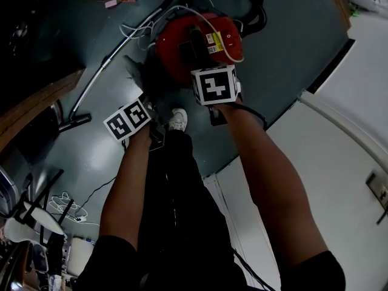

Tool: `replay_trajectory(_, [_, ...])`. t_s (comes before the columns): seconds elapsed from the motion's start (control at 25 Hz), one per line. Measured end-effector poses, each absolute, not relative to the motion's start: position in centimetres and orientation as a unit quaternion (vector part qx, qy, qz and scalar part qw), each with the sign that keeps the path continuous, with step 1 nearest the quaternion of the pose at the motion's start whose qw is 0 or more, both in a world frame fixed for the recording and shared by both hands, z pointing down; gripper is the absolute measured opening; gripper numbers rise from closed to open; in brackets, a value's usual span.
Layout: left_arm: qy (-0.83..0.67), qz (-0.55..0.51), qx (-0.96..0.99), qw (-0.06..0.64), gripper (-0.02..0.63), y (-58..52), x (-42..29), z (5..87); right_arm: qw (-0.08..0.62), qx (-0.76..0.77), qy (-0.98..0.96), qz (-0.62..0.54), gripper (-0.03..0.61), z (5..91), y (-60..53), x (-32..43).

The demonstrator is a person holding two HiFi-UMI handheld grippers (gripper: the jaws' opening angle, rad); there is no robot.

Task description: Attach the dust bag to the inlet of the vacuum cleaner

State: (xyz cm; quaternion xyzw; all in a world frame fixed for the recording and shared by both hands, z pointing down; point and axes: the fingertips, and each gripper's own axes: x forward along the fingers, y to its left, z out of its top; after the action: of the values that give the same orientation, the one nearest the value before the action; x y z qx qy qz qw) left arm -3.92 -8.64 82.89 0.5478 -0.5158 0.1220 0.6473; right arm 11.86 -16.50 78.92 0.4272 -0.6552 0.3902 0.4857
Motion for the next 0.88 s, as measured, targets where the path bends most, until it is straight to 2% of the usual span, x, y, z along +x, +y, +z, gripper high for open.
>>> replay_trajectory(0.16, [-0.498,0.24,0.622,0.554,0.038,-8.7,-3.2,82.6,0.484,0.432,-0.66,0.38,0.152,78.8,-17.1,11.9])
replay_trajectory(0.24, [-0.484,0.271,0.642,0.529,0.038,-8.7,-2.7,82.5,0.487,0.435,-0.656,0.378,0.152,78.7,-17.1,12.1])
replay_trajectory(0.4, [-0.49,0.222,0.61,0.581,0.04,-8.8,-2.7,82.7,0.484,0.437,-0.657,0.377,0.152,78.6,-17.3,11.9])
replay_trajectory(0.64, [-0.503,0.221,0.6,0.582,0.057,-8.9,-2.9,82.6,0.49,0.437,-0.648,0.386,0.153,78.9,-17.1,12.1])
replay_trajectory(0.68, [-0.508,0.22,0.598,0.579,0.065,-8.8,-3.0,82.5,0.489,0.437,-0.648,0.388,0.153,78.9,-17.2,12.1])
replay_trajectory(0.8, [-0.523,0.218,0.604,0.561,0.188,-8.5,-3.5,80.9,0.485,0.446,-0.649,0.379,0.153,78.8,-17.2,12.2])
replay_trajectory(0.88, [-0.522,0.23,0.618,0.541,0.195,-7.8,-3.9,78.9,0.473,0.461,-0.648,0.378,0.153,78.3,-16.6,12.5])
